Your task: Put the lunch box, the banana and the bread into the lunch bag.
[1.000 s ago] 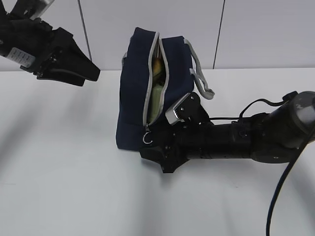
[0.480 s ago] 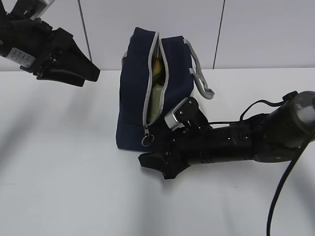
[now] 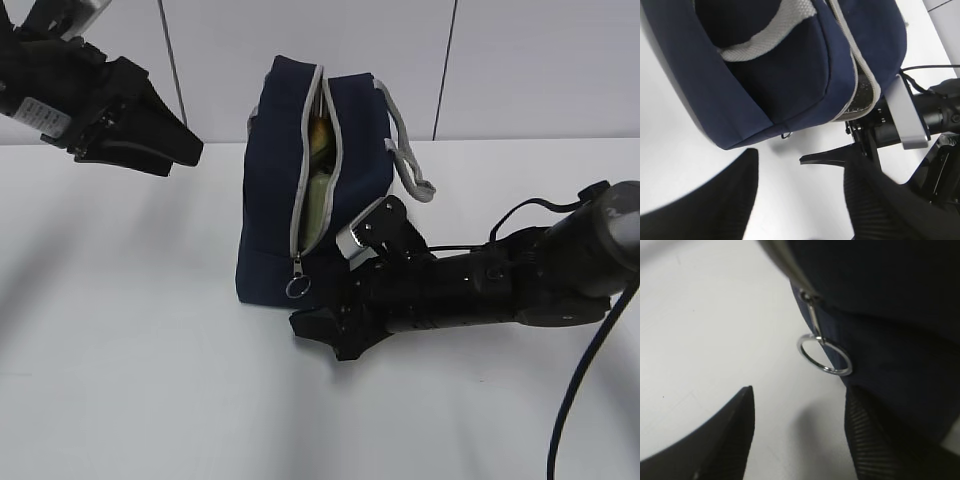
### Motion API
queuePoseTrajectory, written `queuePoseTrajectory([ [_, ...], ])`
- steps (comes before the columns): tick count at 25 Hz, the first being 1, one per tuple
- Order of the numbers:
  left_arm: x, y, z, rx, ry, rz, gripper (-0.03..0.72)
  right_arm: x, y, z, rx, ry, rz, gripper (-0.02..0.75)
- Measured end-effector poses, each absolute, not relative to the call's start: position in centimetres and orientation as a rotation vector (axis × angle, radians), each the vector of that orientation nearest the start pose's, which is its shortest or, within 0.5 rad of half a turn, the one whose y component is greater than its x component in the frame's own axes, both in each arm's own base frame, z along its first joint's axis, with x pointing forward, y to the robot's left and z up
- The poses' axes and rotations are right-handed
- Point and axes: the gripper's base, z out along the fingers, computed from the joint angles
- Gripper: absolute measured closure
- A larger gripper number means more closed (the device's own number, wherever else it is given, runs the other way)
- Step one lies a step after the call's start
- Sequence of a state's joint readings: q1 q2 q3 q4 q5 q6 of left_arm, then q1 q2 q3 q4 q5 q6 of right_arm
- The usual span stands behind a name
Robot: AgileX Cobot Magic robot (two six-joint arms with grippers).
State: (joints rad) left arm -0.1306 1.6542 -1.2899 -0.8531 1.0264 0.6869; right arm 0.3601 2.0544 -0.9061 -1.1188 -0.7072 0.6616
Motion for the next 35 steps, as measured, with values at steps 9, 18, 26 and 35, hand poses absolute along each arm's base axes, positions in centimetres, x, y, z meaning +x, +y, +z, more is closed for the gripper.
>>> queuePoseTrajectory([
  [9,33.0,-10.3,29.2,0.572,2.47,-0.916,0.296,32.6,17.9,10.4,-1.009,1.909,0.716,0.313],
  [18,33.0,-10.3,29.2,0.572,2.47,-0.916,0.296,32.5,18.3,10.3,-0.988,1.855,0.798,0.313],
  [26,33.0,-10.2,29.2,0.571,2.469,-0.915,0.296,32.5,18.5,9.7,-0.982,1.854,0.826,0.314],
  [35,33.0,-10.2,29.2,0.572,2.47,-0.912,0.296,33.5,18.5,9.9,-0.983,1.864,0.766,0.437],
])
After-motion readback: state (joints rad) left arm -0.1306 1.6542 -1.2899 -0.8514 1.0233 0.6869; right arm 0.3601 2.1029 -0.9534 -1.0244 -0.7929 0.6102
